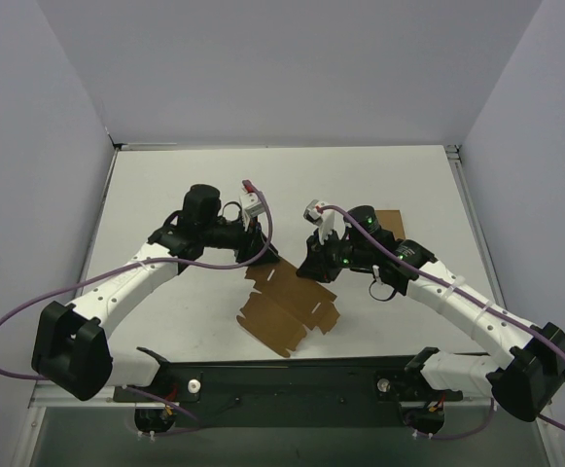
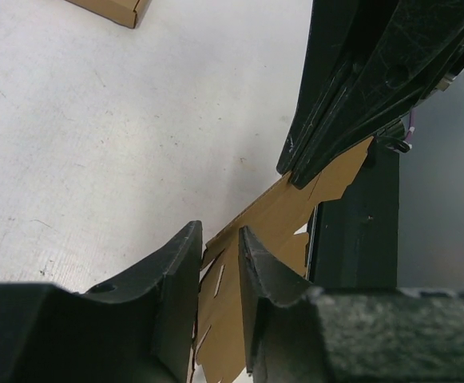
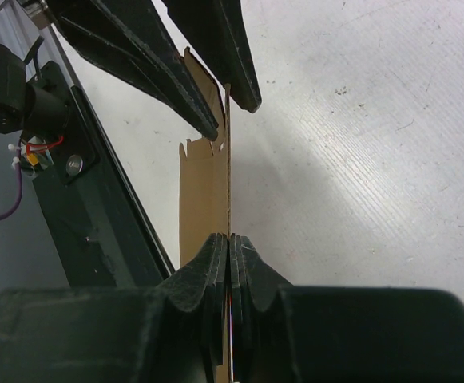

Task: Fold the paper box

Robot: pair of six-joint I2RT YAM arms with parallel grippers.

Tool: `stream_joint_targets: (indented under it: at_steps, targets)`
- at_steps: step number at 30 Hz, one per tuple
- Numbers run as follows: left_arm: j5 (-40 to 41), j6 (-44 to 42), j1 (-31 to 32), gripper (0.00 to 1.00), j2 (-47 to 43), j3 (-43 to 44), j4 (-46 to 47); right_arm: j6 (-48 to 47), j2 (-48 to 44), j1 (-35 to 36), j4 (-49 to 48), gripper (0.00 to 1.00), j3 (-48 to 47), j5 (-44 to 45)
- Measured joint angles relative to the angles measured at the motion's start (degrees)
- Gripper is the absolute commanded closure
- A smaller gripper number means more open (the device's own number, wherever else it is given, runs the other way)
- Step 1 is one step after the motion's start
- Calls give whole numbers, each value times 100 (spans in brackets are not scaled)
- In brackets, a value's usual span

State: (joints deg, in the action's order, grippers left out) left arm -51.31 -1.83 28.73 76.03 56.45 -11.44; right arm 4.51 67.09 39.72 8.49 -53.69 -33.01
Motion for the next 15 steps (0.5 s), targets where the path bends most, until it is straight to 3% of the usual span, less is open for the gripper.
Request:
stream_joint_targets:
  at_steps: [10,15]
  targets:
    - [17,-31,26,91,4,0,-9,0,4,0,74,100,0,177]
    - [118,-37,81,93,22,0,-7,-2,50,55,146,100,-37,492]
